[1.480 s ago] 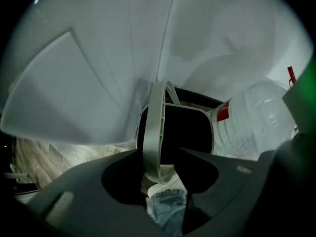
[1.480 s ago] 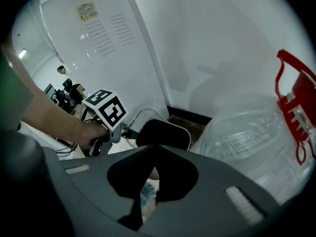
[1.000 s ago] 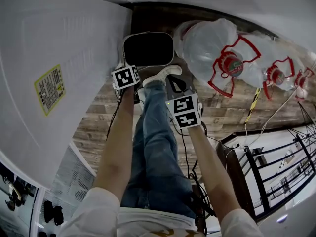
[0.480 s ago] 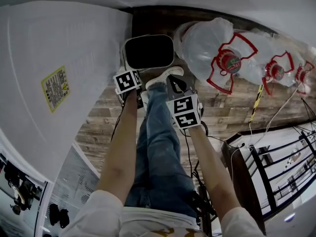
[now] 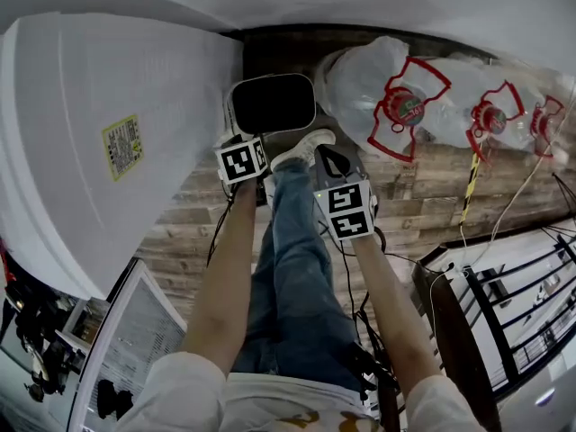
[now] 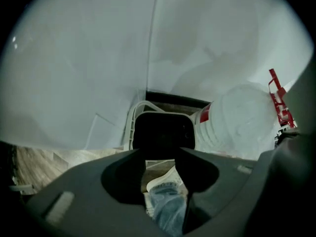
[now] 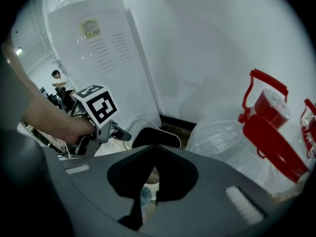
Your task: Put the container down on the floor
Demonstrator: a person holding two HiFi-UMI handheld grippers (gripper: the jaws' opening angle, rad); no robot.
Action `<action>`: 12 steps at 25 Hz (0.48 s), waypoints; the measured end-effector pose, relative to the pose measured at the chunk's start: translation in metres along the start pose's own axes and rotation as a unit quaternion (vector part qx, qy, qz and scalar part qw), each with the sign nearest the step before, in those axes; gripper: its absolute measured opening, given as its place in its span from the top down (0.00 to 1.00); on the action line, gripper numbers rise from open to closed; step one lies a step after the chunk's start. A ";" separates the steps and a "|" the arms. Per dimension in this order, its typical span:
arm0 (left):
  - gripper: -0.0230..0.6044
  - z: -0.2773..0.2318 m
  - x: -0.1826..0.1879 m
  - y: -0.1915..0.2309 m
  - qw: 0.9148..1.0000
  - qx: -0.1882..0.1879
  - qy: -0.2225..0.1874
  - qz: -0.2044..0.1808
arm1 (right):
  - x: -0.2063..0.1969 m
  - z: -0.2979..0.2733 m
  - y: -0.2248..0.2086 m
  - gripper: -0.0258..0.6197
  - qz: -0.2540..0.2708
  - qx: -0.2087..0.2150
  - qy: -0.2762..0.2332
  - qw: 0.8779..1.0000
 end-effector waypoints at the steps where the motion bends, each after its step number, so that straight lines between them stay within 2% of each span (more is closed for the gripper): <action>1: 0.67 0.006 0.005 -0.001 1.000 0.000 -0.014 -0.007 | 0.001 0.003 -0.001 0.92 0.000 -0.004 -0.003 1.000; 5: 0.82 0.033 0.022 -0.006 0.997 0.004 -0.067 -0.024 | 0.007 0.017 -0.001 0.92 0.003 -0.013 -0.024 1.000; 9: 0.90 0.059 0.033 -0.017 0.994 0.005 -0.104 -0.045 | 0.014 0.035 0.001 0.92 -0.005 -0.019 -0.037 0.999; 12: 0.96 0.081 0.043 -0.025 0.990 -0.008 -0.134 -0.044 | 0.022 0.047 0.004 0.92 -0.010 -0.023 -0.054 0.998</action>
Point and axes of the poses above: the fingertips, and each gripper's own axes: z backward along the fingers, y to its left, x out of its top, the point moved 8 cm from there along z, backward along the fingers, and after that the axes turned 14 degrees about -z, right-handed, at the moved point
